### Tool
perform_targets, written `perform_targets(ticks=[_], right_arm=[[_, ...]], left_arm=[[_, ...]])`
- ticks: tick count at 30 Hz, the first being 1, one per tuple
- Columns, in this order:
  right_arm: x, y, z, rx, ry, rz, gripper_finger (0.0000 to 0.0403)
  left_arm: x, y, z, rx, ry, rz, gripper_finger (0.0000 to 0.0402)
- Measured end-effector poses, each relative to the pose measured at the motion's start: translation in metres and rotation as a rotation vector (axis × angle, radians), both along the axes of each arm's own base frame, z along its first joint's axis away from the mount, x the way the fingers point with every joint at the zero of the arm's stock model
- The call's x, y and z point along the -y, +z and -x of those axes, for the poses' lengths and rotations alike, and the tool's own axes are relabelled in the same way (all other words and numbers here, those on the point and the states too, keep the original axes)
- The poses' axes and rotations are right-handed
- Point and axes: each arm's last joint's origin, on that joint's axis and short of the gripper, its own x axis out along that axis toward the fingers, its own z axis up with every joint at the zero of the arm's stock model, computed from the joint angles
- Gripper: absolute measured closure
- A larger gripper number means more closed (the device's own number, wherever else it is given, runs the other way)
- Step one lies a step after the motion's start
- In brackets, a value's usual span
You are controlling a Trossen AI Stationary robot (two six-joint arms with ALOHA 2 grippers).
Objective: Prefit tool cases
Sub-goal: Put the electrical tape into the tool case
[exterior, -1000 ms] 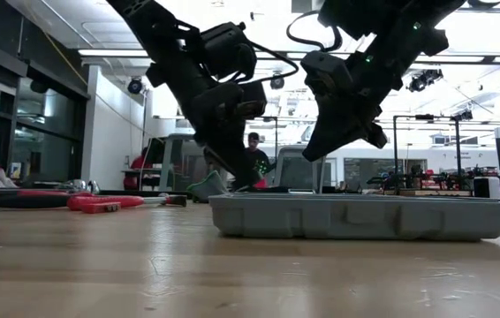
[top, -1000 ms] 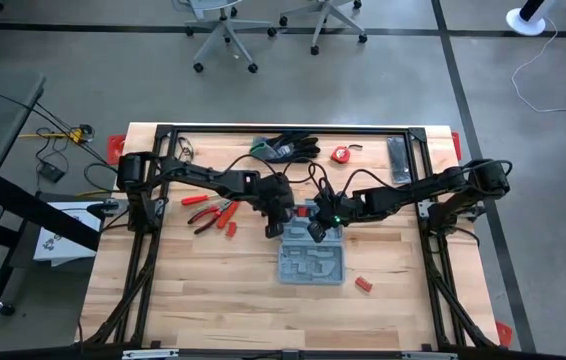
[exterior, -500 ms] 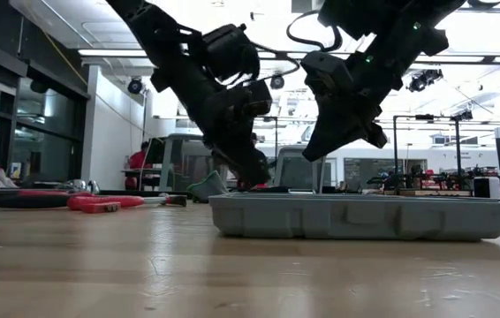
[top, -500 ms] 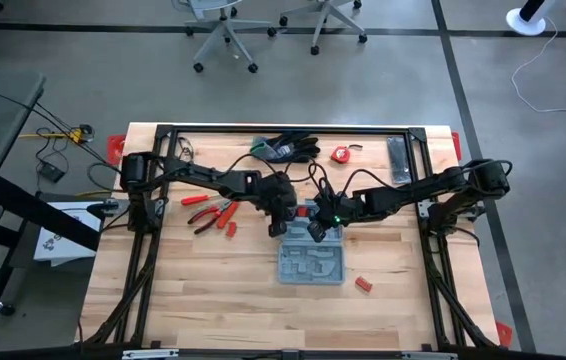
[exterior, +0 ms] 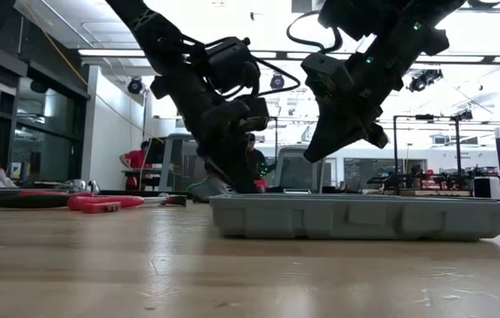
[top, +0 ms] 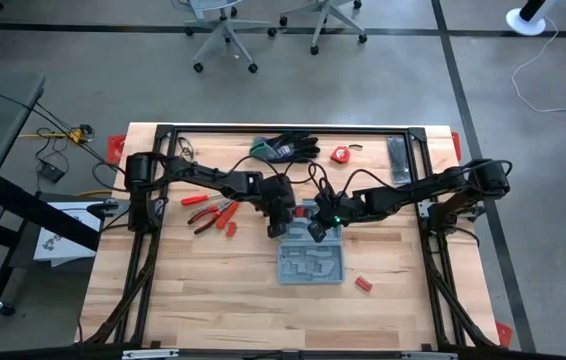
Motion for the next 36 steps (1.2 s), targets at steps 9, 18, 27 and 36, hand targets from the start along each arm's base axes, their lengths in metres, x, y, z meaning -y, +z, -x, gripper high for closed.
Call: perform_targets(ticks=[9,18,27,36], right_arm=[[0.000,0.000,0.000,0.001,-0.002,0.003,0.0403],[0.000,0.000,0.000,0.002,-0.003,0.003,0.0403],[0.000,0.001,-0.007,0.071,0.003,-0.009,0.0403],[0.017,-0.029,-0.038,0.197,0.020,-0.131,0.0403]], left_arm=[[-0.002,0.003,0.001,0.008,0.004,0.057,0.0261],[-0.001,0.007,0.002,0.009,0.028,0.093,0.0243],[-0.008,0.017,0.012,-0.038,0.063,0.087,0.0243],[-0.017,0.035,0.028,-0.029,0.117,-0.004,0.0256]])
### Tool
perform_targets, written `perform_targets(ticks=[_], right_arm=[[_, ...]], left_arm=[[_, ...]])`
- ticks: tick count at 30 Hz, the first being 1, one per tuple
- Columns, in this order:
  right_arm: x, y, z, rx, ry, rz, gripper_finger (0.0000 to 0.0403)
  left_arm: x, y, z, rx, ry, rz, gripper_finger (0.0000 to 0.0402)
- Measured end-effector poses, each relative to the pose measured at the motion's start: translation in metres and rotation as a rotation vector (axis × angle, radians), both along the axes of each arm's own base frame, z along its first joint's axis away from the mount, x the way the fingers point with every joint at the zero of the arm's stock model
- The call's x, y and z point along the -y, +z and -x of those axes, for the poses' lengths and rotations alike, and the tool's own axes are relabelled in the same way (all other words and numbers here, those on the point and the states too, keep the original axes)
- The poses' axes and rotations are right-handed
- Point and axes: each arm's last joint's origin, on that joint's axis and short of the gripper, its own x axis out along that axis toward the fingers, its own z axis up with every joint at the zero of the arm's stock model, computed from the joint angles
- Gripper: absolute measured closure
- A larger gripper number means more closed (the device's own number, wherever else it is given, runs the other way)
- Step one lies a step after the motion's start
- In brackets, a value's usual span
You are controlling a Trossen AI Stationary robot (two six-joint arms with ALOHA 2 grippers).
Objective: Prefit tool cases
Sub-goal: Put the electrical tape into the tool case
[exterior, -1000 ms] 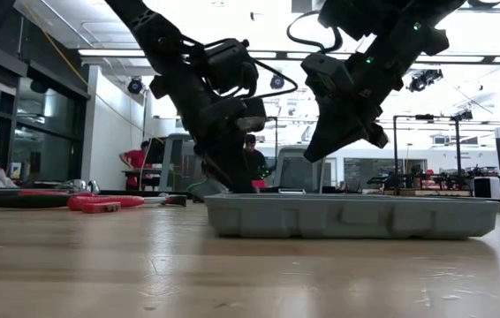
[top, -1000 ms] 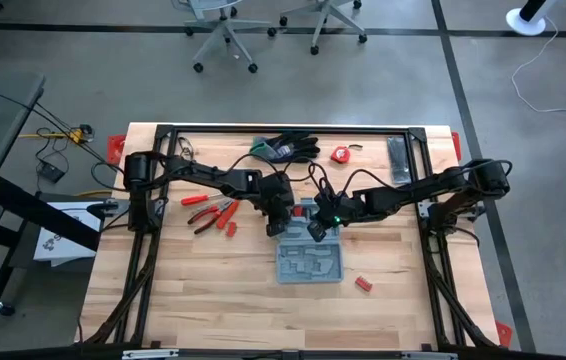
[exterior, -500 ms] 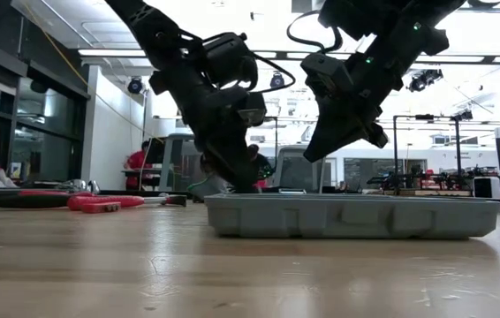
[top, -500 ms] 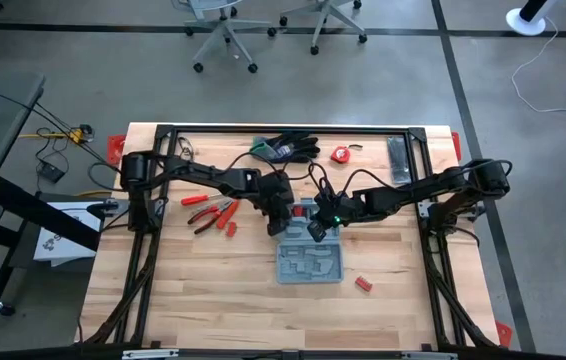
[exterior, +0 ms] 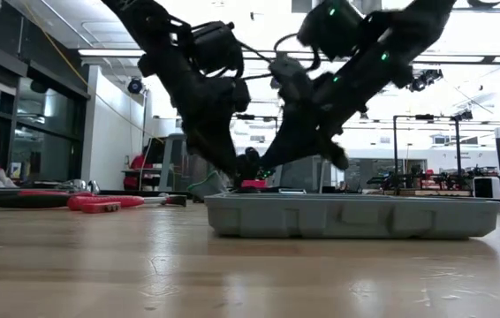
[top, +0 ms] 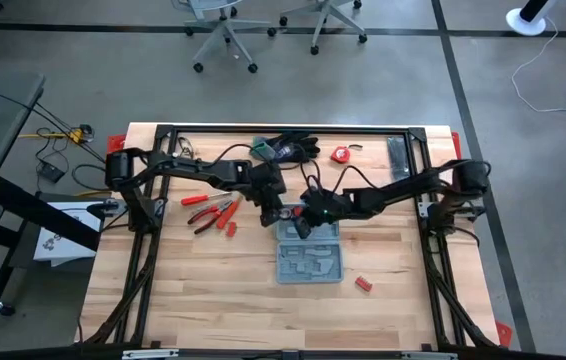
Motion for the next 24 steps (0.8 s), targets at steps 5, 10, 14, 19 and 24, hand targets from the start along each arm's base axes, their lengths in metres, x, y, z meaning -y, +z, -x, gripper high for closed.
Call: perform_targets(ticks=[5,10,14,19,24], right_arm=[[0.012,-0.015,-0.004,-0.023,-0.037,-0.033,0.0403],[0.020,-0.016,-0.005,-0.005,-0.032,-0.032,0.0403],[0.024,-0.016,-0.005,0.000,-0.035,-0.029,0.0403],[0.026,-0.032,-0.009,-0.019,-0.010,-0.067,0.0403],[0.025,-0.042,-0.011,-0.039,-0.012,-0.100,0.0403]], left_arm=[[-0.003,-0.006,-0.001,0.013,-0.020,-0.027,0.0369],[-0.002,-0.012,-0.008,0.056,-0.032,0.009,0.0392],[0.001,-0.023,-0.008,0.006,-0.056,0.037,0.0400],[0.003,-0.034,-0.010,-0.017,-0.066,0.044,0.0401],[0.002,-0.036,-0.011,-0.017,-0.062,0.048,0.0401]])
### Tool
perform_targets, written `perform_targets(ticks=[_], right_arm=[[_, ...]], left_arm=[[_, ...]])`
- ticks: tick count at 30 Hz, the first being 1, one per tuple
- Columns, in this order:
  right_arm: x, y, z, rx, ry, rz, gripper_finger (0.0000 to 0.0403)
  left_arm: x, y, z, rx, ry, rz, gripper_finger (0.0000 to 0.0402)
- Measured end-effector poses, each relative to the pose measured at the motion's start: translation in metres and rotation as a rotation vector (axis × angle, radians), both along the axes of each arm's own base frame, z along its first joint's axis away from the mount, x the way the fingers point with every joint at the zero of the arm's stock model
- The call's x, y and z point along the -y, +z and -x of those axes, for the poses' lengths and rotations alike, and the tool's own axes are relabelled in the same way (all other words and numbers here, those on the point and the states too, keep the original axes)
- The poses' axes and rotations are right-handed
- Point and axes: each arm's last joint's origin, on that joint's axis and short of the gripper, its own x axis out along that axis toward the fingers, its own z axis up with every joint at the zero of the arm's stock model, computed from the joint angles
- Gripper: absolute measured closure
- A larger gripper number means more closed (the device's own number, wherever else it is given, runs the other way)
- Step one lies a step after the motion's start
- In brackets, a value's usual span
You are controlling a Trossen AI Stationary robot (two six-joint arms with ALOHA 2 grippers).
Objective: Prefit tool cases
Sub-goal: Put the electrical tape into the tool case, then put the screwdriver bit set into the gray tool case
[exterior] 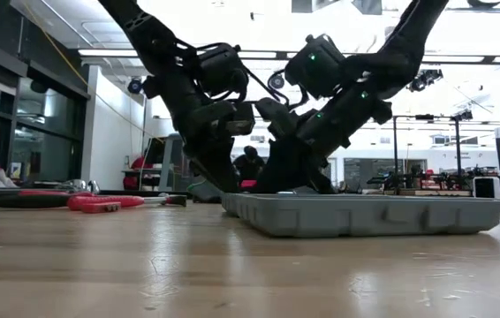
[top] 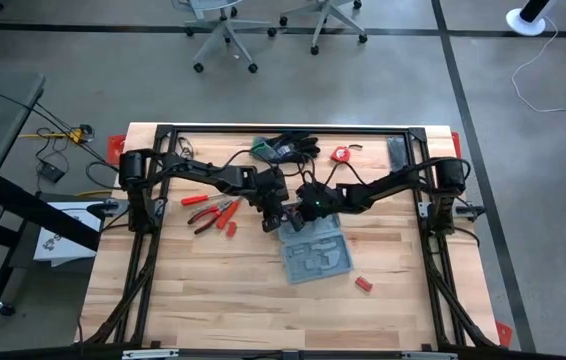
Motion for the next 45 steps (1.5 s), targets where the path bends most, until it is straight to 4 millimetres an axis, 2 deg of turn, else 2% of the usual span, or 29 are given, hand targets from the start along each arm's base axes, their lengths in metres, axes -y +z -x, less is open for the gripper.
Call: perform_targets(ticks=[6,14,18,23,27,32,38,45], right_arm=[[0.000,0.014,0.005,0.012,0.013,0.024,0.0403],[0.001,0.045,0.008,0.097,-0.008,0.082,0.0403],[0.001,0.060,0.011,0.134,-0.003,0.093,0.0403],[0.000,0.071,0.017,0.132,0.005,0.105,0.0403],[-0.001,0.074,0.022,0.104,0.007,0.103,0.0403],[-0.002,0.084,0.029,0.092,0.021,0.111,0.0403],[-0.003,0.111,0.046,0.108,0.019,0.173,0.0403],[-0.002,0.139,0.081,0.033,-0.050,0.261,0.0403]], left_arm=[[-0.003,0.007,0.001,0.018,0.026,-0.014,0.0401],[-0.002,0.044,0.008,0.117,0.053,-0.045,0.0401],[-0.002,0.064,0.018,0.132,0.076,-0.081,0.0401],[-0.006,0.076,0.037,0.044,0.096,-0.190,0.0401],[-0.013,0.076,0.052,-0.078,0.100,-0.252,0.0401],[-0.025,0.072,0.064,-0.179,0.126,-0.244,0.0401],[-0.041,0.073,0.067,-0.143,0.166,-0.177,0.0401],[-0.064,0.074,0.074,-0.129,0.252,-0.193,0.0401]])
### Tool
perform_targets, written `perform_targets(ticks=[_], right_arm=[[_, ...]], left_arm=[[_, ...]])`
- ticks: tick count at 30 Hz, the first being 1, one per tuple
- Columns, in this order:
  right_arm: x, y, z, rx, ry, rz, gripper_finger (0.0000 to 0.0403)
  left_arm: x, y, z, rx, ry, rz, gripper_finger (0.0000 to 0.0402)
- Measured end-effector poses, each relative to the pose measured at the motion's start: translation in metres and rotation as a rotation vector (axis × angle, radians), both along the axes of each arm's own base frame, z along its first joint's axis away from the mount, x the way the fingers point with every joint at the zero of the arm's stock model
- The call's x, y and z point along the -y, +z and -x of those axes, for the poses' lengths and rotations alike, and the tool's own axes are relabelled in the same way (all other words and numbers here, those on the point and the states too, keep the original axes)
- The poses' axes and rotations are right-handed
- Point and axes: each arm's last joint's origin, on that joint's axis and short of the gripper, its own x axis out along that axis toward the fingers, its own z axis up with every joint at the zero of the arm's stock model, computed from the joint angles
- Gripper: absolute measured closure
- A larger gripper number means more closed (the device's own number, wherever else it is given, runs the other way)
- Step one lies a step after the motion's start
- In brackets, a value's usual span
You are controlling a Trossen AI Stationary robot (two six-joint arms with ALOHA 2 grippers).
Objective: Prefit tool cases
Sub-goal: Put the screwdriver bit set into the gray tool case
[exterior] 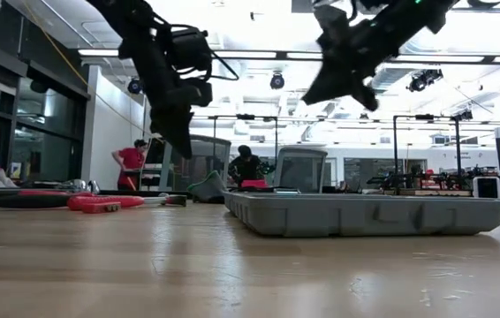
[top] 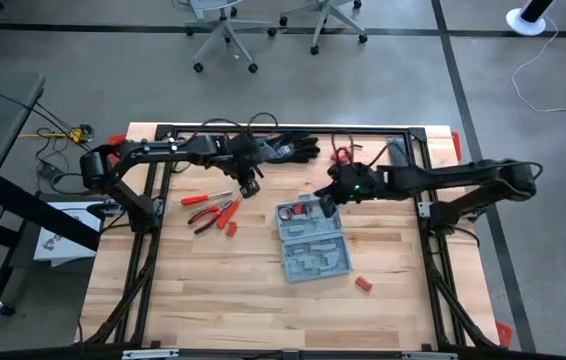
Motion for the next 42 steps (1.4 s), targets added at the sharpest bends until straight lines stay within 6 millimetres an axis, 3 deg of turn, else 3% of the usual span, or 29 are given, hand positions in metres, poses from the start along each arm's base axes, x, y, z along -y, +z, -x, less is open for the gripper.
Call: perform_targets(ticks=[7,14,23,31,37,42], right_arm=[[0.003,0.009,0.040,-0.181,-0.151,0.102,0.0403],[0.010,0.003,0.068,-0.372,-0.335,0.056,0.0403],[0.048,0.003,0.061,-0.283,-0.450,0.037,0.0403],[0.076,0.007,0.056,-0.190,-0.346,0.015,0.0381],[0.070,0.006,0.052,-0.184,-0.286,0.001,0.0326],[0.054,-0.003,0.046,-0.257,-0.246,-0.003,0.0286]], left_arm=[[-0.011,0.001,0.002,0.050,0.034,0.035,0.0401],[-0.007,0.002,0.000,0.053,0.024,0.040,0.0401],[0.000,0.004,-0.008,0.104,0.000,0.024,0.0401],[0.010,0.004,-0.011,0.096,-0.021,0.035,0.0401],[0.027,-0.004,0.000,-0.039,-0.104,0.195,0.0401],[0.050,-0.021,0.010,-0.183,-0.067,0.112,0.0389]])
